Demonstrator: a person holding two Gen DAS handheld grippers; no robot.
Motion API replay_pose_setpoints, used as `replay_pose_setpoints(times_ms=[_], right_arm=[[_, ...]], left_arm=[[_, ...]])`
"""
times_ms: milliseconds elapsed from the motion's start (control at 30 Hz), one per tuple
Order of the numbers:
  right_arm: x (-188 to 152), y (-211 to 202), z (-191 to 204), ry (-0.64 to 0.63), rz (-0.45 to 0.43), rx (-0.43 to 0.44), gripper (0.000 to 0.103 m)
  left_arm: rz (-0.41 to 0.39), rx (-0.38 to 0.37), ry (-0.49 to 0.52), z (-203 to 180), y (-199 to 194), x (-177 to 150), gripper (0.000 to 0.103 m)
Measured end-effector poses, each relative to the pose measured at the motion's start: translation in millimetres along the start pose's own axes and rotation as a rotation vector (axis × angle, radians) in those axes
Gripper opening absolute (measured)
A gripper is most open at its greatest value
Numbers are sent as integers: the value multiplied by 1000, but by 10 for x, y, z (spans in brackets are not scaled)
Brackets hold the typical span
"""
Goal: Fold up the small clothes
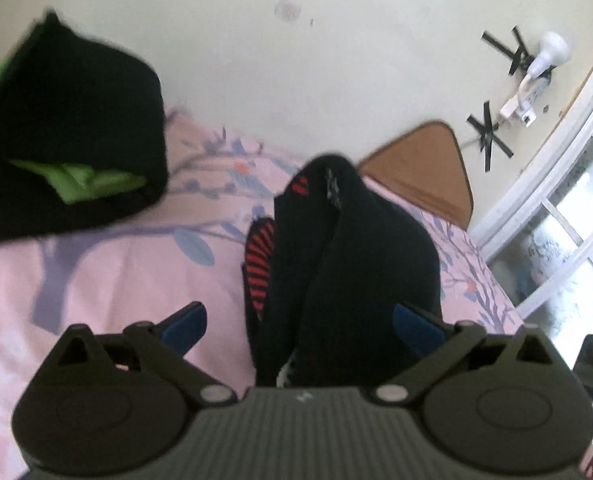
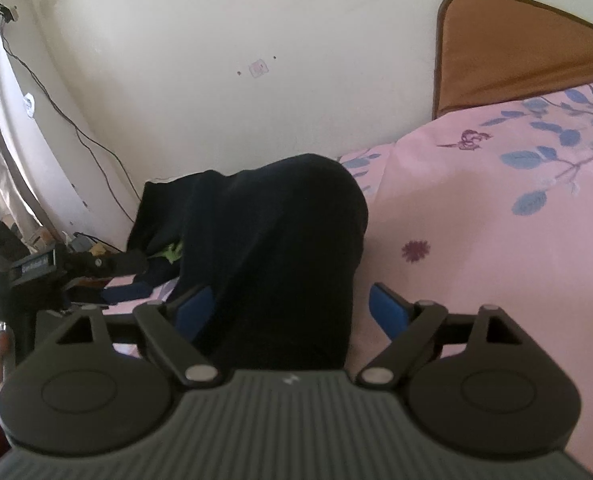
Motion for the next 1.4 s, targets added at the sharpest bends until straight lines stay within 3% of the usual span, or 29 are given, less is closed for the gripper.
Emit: replay_pose_setpoints(times_ms=[200,333,433,600,733,1400], right_arm=[[145,315,-187,75,61,37,88],[182,573,-244,122,120,110,89],[197,663,-205,115,95,160,92],[176,717,-66,34,70,119,98],[193,730,-83,33,64,140,103],[180,774,-43,40,41,116,103]], left_arm=[[80,-70,-76,167,402,38,103],[37,-39,1,100,459,-14,103],[12,19,105,5,488,-92,103],[-12,53,152,-52,478,-154,103],[-17,59,158,-56,468,-165,103],[-33,72,163,-82,465,-186,103]])
Point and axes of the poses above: each gripper's, at about its wrist camera, not at the fingertips, and y roughly the way its jaws point, z to its left, x to its top, the point moved 4 cm from there along y, roughly the way its jaws point, and after that the axes turned 14 degrees about z, right-handed, at the moved point
